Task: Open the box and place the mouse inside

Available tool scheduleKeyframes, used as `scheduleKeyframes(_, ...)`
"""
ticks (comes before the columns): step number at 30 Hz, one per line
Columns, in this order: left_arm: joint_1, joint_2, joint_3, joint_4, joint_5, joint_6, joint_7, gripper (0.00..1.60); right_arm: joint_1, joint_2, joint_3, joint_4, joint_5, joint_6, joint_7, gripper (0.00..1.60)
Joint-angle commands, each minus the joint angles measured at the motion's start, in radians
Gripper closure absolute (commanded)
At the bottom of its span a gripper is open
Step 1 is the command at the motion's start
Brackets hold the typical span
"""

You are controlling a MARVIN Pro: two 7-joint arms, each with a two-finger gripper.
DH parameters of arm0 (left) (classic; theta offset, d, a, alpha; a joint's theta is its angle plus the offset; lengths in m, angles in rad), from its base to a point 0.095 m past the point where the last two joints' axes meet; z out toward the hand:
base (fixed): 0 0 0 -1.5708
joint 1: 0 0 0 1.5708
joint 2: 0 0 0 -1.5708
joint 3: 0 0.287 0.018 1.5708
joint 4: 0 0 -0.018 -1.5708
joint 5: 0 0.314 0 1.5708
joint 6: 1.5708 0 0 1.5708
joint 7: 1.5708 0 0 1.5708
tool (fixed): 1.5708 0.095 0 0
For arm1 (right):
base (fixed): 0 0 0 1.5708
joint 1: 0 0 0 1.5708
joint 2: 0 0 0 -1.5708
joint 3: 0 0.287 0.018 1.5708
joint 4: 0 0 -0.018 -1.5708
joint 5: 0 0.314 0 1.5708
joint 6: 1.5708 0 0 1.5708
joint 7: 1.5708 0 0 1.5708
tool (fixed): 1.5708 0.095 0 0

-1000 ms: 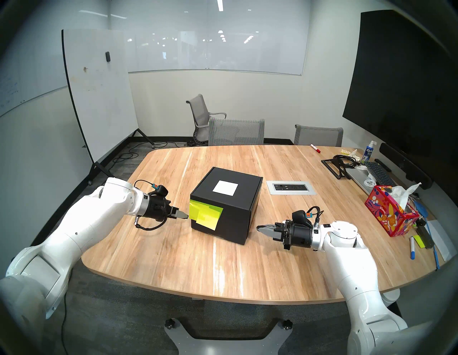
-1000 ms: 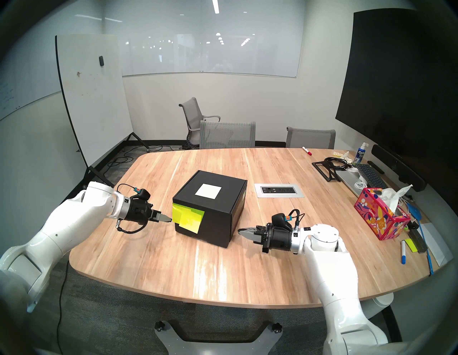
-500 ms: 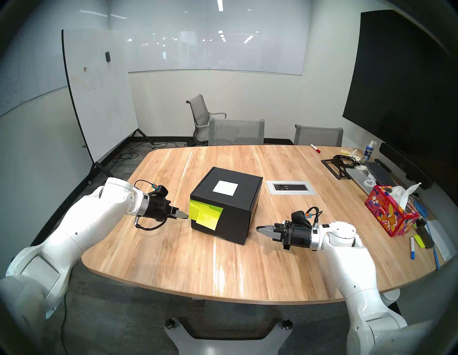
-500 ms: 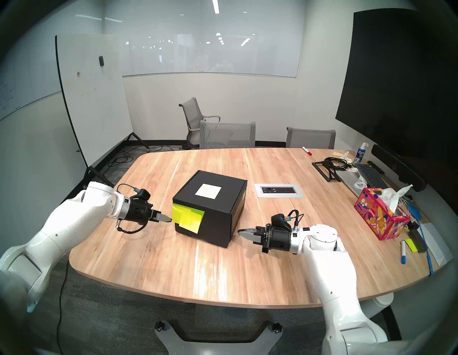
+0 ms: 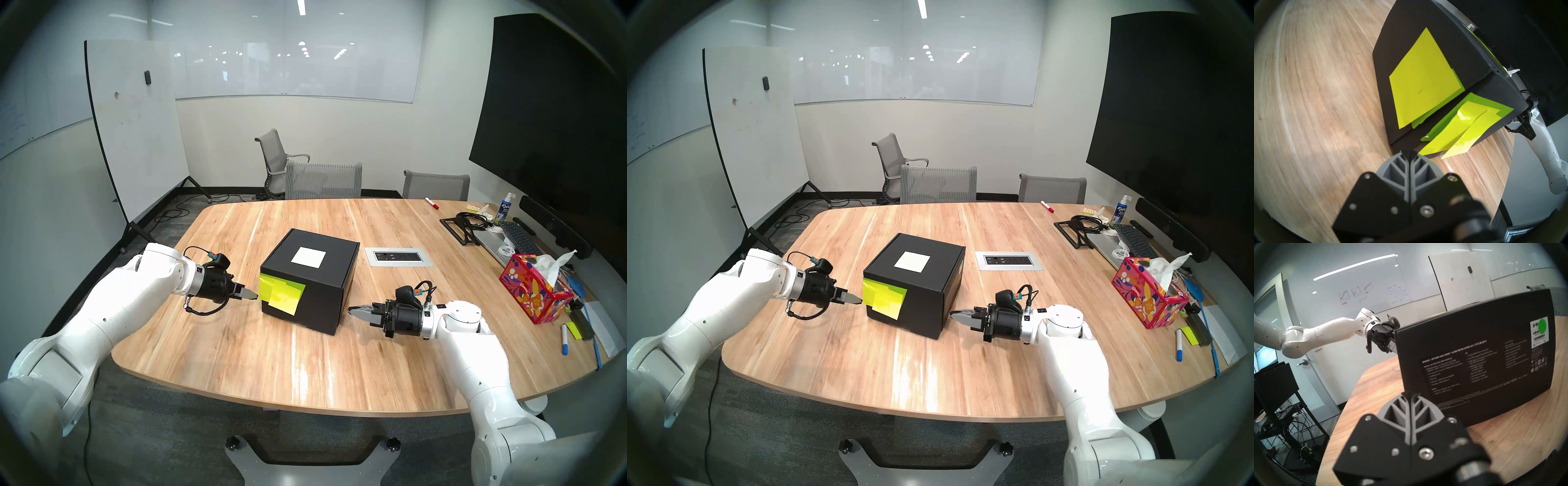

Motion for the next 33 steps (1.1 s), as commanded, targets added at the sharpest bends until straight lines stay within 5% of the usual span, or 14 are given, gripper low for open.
scheduleKeyframes(1,-0.017,-0.002,-0.007,-0.011,-0.003,0.002,-0.003,1.6,0.056,-0.022,0.0,0.027,0.023,-0.016,0.022,1.6)
scheduleKeyframes(33,-0.017,-0.002,-0.007,-0.012,-0.003,0.002,-0.002,1.6,0.077,-0.061,0.0,0.132,0.068,-0.042,0.025,1.6)
